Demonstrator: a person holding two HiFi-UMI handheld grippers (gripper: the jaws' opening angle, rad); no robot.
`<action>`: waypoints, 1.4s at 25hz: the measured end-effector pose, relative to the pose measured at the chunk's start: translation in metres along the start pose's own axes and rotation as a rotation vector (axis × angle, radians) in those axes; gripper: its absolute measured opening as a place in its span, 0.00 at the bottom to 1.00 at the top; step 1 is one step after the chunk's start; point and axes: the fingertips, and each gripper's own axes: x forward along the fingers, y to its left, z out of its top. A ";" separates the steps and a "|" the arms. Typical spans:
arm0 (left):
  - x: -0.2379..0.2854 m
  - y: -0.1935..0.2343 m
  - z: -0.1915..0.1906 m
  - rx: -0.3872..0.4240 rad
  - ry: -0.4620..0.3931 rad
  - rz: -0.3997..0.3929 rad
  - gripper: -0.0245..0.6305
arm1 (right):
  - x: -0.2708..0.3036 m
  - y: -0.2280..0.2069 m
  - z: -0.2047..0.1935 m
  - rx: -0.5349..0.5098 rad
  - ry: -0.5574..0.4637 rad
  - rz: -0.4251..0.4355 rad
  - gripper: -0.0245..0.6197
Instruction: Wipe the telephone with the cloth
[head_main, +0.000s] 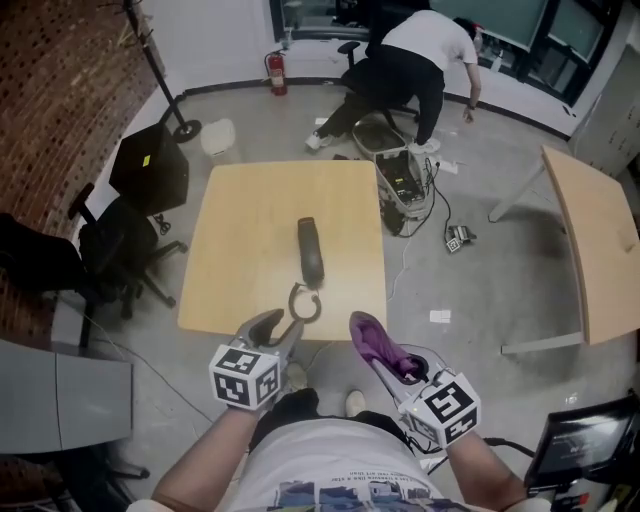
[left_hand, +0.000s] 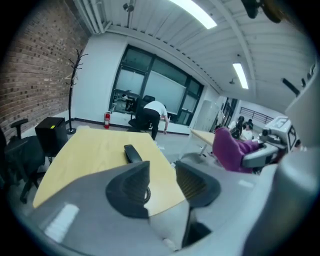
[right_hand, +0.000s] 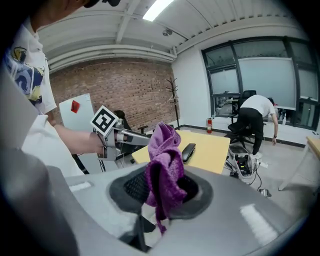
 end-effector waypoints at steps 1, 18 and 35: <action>0.010 0.007 0.003 0.001 0.013 -0.013 0.31 | 0.006 -0.003 0.005 0.006 -0.006 -0.017 0.17; 0.151 0.064 -0.002 -0.116 0.134 0.133 0.41 | 0.032 -0.056 0.038 0.047 0.026 -0.081 0.17; 0.216 0.102 -0.021 -0.130 0.128 0.514 0.47 | 0.018 -0.154 0.019 -0.032 0.174 0.111 0.17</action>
